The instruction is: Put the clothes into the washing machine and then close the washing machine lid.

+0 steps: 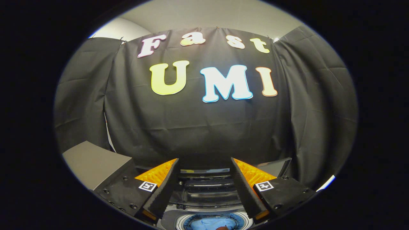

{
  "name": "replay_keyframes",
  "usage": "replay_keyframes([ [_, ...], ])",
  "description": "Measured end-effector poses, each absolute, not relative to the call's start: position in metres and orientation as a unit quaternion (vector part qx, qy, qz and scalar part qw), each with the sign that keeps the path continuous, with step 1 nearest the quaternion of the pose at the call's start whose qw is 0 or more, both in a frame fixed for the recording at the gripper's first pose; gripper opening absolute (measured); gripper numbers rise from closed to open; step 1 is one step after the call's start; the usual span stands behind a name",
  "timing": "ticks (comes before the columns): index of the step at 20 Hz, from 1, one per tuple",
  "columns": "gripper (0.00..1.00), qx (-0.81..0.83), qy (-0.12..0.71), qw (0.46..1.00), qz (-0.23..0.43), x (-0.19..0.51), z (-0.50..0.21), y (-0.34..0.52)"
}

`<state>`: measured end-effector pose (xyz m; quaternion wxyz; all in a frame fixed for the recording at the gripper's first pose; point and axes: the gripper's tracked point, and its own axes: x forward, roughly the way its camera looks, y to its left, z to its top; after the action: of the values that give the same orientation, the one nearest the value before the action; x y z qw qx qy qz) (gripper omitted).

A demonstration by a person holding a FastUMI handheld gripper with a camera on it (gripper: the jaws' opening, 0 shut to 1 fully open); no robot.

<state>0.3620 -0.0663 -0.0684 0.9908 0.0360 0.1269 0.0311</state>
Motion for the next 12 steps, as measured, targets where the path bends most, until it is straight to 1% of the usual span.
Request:
replay_keyframes([
  [8,0.96,0.029,0.118,0.992,0.031,0.394,-0.080,-0.067],
  [12,0.96,0.029,0.133,0.990,0.025,0.402,-0.094,-0.071],
])
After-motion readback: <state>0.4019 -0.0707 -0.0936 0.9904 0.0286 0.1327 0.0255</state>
